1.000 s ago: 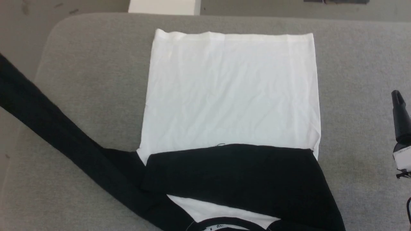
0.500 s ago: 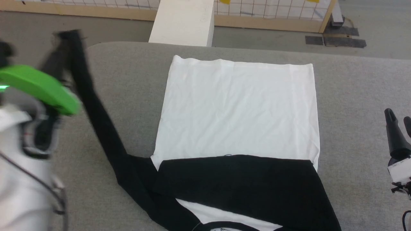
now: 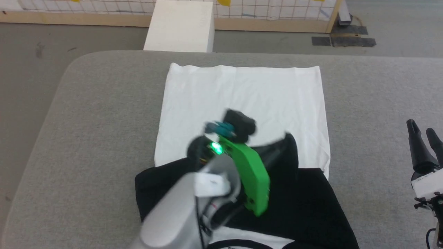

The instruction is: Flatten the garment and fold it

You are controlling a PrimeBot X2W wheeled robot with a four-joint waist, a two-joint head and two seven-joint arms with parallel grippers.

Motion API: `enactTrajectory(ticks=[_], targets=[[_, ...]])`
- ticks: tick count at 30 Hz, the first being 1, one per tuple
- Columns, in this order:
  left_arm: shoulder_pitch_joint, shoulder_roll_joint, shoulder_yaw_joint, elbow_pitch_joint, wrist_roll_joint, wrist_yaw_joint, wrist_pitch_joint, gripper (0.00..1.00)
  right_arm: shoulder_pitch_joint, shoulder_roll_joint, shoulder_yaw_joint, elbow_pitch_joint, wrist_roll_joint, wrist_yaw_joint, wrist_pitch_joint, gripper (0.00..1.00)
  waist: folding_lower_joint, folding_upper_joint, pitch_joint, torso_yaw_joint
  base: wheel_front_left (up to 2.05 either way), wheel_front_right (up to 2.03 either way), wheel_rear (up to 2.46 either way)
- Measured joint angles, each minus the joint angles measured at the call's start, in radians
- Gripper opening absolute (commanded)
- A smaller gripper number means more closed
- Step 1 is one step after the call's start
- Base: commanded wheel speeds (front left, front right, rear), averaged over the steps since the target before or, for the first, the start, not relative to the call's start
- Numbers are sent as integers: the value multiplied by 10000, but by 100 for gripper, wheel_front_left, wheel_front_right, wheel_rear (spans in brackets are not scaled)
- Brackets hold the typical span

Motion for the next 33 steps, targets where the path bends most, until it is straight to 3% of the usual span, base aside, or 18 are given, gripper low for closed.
enactTrajectory(ticks=[5,10,15,20,21,22,26,33], targets=[[-14,-136,-1505,1062,33,-4,-382,0,-1,-2,94,140,90,-2,-146,100,0,0,166,-375,0,0,0],[-372,-150,-2123,1699,92,6,-1037,0,-1,-2,132,207,132,-2,-261,100,1,0,351,-697,0,0,0],[-440,-171,-3336,2284,-209,0,-865,0,-2,-4,157,242,134,-2,-334,100,0,0,494,-923,0,0,0],[-241,-171,-3956,2800,-828,0,-221,0,-2,-2,167,270,134,0,-349,100,0,0,500,-974,0,0,0],[-176,-173,-4008,2798,-1032,0,-79,38,-1,-4,146,270,132,-2,-349,100,0,0,494,-946,0,0,0],[-152,-173,-4044,2782,-1229,0,84,100,-1,-6,142,270,130,-2,-347,100,0,0,486,-913,0,0,0],[-142,-171,-3680,2255,-2209,38,359,100,0,-4,136,272,128,-2,-345,100,0,0,418,-760,0,0,0],[-393,-29,-1680,550,-3396,625,-217,100,12,-4,205,313,127,-2,-290,100,0,0,170,-357,0,0,0]])
